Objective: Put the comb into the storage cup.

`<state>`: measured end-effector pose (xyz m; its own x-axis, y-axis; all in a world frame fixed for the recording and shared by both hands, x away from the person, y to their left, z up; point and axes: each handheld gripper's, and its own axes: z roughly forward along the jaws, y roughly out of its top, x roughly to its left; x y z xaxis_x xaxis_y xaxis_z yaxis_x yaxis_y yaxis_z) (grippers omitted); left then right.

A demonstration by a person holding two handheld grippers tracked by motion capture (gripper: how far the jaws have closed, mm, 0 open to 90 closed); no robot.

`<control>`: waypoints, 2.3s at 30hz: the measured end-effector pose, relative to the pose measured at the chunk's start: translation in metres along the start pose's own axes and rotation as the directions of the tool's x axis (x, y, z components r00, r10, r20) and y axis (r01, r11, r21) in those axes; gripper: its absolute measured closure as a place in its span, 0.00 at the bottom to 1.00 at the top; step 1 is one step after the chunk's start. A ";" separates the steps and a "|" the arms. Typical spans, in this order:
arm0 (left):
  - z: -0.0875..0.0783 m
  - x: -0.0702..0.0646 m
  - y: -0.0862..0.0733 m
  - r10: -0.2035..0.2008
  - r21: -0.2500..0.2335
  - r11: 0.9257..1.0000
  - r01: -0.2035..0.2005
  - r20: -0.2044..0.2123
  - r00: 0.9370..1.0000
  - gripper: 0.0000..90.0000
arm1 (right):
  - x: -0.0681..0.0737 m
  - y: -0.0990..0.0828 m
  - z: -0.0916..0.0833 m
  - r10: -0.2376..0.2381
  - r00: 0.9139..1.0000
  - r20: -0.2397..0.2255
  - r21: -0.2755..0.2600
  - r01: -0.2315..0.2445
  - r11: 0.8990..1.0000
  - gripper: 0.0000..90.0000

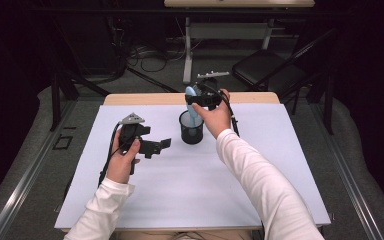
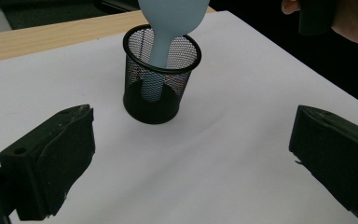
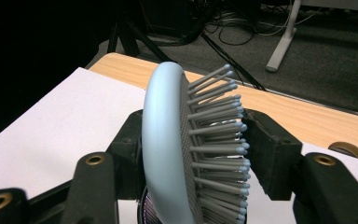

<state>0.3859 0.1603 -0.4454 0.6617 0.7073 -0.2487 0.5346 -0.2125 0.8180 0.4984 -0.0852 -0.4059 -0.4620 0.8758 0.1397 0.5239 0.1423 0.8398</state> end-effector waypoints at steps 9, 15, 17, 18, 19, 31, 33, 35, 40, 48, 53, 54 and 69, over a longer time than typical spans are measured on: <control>-0.001 0.001 0.000 -0.004 -0.008 1.000 0.004 0.003 1.000 0.01 | -0.003 -0.001 0.001 0.017 1.000 0.014 0.015 -0.017 1.000 0.31; 0.000 0.000 0.000 -0.002 -0.002 1.000 0.002 0.001 1.000 0.01 | -0.005 -0.001 0.000 0.022 0.999 0.031 0.019 -0.023 1.000 0.22; -0.001 0.000 0.000 -0.003 -0.004 1.000 0.003 0.001 1.000 0.01 | -0.005 -0.001 0.000 0.031 0.999 0.026 0.025 -0.032 0.999 0.22; -0.001 0.000 0.000 -0.007 -0.005 1.000 0.007 0.000 1.000 0.01 | -0.005 -0.001 0.000 0.031 0.999 0.025 0.026 -0.032 0.999 0.21; -0.001 0.000 0.000 -0.006 -0.004 1.000 0.006 0.000 1.000 0.01 | -0.005 -0.001 0.000 0.027 0.999 0.024 0.023 -0.027 0.999 0.19; -0.001 0.000 0.000 -0.007 -0.005 1.000 0.007 0.001 1.000 0.01 | -0.002 -0.003 0.000 -0.003 0.999 0.039 0.030 0.001 1.000 0.00; -0.002 0.001 0.000 -0.006 -0.007 1.000 0.006 -0.001 1.000 0.01 | -0.002 -0.003 -0.001 -0.002 0.999 0.042 0.022 0.001 1.000 0.00; -0.002 0.001 0.000 -0.007 -0.010 1.000 0.007 -0.003 1.000 0.01 | -0.003 -0.004 -0.002 -0.004 0.999 0.040 0.021 0.003 1.000 0.00; -0.002 0.001 0.000 -0.004 -0.004 1.000 0.004 -0.003 1.000 0.01 | -0.002 -0.004 -0.005 -0.012 0.999 0.040 0.026 0.011 1.000 0.00; -0.001 -0.001 -0.001 -0.001 -0.001 1.000 0.001 -0.003 1.000 0.01 | 0.001 -0.003 -0.008 -0.035 0.998 0.054 0.021 0.034 0.999 0.00; -0.001 0.000 -0.001 0.004 0.002 1.000 -0.004 0.000 1.000 0.01 | 0.000 -0.004 -0.010 -0.031 0.998 0.060 0.012 0.030 0.999 0.00; -0.001 0.000 -0.001 0.003 0.000 1.000 -0.003 -0.001 1.000 0.01 | 0.000 -0.003 -0.011 -0.028 0.998 0.060 0.010 0.028 1.000 0.00; 0.000 0.001 -0.001 0.003 0.007 1.000 -0.003 0.000 1.000 0.01 | -0.003 -0.005 -0.014 -0.029 0.998 0.061 0.014 0.029 0.999 0.00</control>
<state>0.3859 0.1608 -0.4469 0.6635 0.7065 -0.2461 0.5361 -0.2195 0.8151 0.4867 -0.0951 -0.4031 -0.4324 0.8979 0.0825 0.5207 0.1739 0.8359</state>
